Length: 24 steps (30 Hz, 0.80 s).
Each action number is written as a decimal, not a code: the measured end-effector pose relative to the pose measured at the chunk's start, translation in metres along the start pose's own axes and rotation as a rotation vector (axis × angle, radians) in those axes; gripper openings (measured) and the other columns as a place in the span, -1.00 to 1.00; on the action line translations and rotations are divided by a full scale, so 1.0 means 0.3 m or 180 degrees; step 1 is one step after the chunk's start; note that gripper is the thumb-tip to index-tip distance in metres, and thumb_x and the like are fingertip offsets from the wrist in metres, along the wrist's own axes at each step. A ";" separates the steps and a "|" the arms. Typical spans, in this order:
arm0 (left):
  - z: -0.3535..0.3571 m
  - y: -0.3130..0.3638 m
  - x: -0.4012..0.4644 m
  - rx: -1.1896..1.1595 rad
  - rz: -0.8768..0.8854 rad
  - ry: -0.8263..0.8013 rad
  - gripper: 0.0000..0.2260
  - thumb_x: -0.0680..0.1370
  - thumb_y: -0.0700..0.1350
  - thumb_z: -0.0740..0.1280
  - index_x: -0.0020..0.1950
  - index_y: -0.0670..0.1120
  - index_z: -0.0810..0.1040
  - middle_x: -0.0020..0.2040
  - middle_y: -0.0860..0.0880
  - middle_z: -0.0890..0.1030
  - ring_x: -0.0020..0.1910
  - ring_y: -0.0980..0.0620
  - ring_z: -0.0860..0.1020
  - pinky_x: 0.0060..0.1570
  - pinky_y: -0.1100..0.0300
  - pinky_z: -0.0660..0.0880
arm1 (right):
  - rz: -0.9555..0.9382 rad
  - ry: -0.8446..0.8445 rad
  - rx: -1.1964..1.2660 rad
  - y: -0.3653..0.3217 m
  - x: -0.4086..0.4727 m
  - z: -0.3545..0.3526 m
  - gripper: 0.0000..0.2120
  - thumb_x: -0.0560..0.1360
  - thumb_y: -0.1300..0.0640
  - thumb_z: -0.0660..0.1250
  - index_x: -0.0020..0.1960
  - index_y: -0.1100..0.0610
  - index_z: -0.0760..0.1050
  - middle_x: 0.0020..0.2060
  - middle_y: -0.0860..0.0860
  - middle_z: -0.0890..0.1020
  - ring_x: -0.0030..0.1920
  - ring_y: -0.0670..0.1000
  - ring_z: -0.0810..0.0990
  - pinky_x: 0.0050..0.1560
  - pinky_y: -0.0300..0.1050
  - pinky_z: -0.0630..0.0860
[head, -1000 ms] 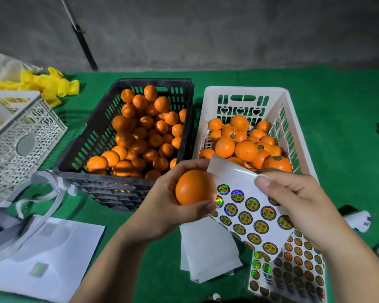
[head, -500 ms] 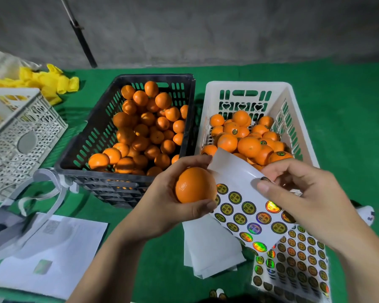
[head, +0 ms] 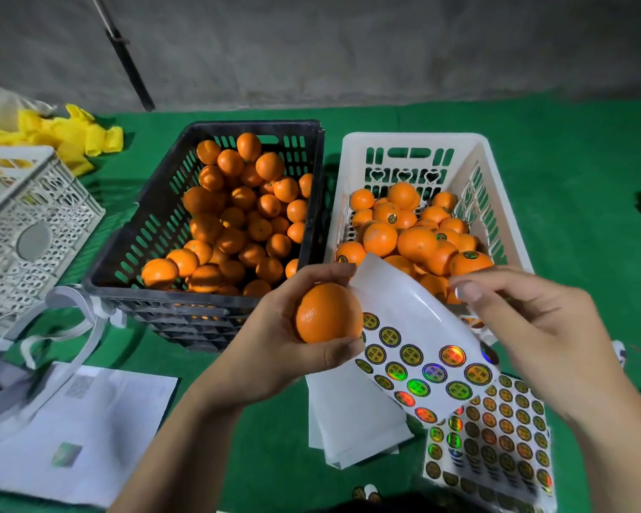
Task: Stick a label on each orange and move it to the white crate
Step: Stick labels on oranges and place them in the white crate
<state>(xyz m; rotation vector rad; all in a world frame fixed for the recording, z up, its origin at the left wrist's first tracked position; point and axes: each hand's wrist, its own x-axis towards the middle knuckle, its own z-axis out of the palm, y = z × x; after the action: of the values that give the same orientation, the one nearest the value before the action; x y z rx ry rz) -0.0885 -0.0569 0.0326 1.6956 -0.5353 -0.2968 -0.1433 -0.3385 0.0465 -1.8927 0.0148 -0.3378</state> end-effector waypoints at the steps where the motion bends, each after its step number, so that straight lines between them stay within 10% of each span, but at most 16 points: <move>1: 0.003 0.002 0.000 0.0016 -0.0003 0.0020 -0.40 0.45 -0.08 0.63 0.42 0.20 0.51 0.29 0.13 0.56 0.24 0.02 0.64 0.02 0.24 0.63 | -0.0074 0.0175 -0.0159 0.002 0.003 0.003 -0.89 0.53 0.06 0.46 -0.03 -0.13 0.72 -0.21 -0.11 0.68 -0.20 -0.11 0.62 -0.14 -0.29 0.54; 4: 0.027 0.011 0.008 0.0019 -0.0133 0.0085 -0.36 0.42 -0.01 0.65 0.43 0.27 0.49 0.28 0.25 0.55 0.22 0.08 0.64 -0.01 0.24 0.64 | -0.0213 0.0468 -0.0187 -0.027 -0.004 0.030 -0.91 0.54 0.13 0.48 -0.03 -0.05 0.65 -0.35 -0.05 0.56 -0.37 -0.13 0.45 -0.28 -0.41 0.37; 10: 0.086 0.032 0.021 -0.0351 -0.0333 0.0019 -0.10 0.27 0.32 0.63 0.53 0.17 0.38 0.27 0.10 0.61 0.17 0.01 0.68 0.02 0.15 0.62 | -0.0941 0.0097 -0.0421 -0.097 -0.041 0.192 -0.93 0.53 0.13 0.54 0.00 0.07 0.70 -0.13 -0.06 0.67 -0.05 -0.05 0.65 -0.04 -0.22 0.55; 14: 0.088 0.042 0.017 -0.0483 -0.0295 0.0065 -0.25 0.36 0.12 0.65 0.49 0.07 0.45 0.20 -0.03 0.66 0.06 0.02 0.69 -0.01 0.17 0.61 | -0.0979 -0.0207 -0.0384 -0.059 -0.038 0.234 -0.89 0.55 0.15 0.47 0.05 0.10 0.72 0.00 -0.07 0.61 0.09 -0.07 0.61 0.08 -0.28 0.49; 24: 0.136 0.031 0.001 -0.1173 -0.0544 0.0789 -0.43 0.30 0.36 0.61 0.20 0.10 0.68 0.14 -0.03 0.71 0.07 -0.02 0.71 0.01 0.12 0.64 | -0.1303 -0.0689 -0.1911 -0.023 -0.090 0.242 -0.25 0.46 -0.16 0.48 0.59 -0.13 0.33 0.48 -0.18 0.35 0.40 0.00 0.39 0.31 -0.07 0.47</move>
<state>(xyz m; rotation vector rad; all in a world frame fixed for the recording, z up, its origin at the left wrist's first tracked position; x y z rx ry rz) -0.1096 -0.0933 0.0338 1.3938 -0.1398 -0.2834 -0.1528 -0.2645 0.0248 -2.5209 -0.4687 -0.4346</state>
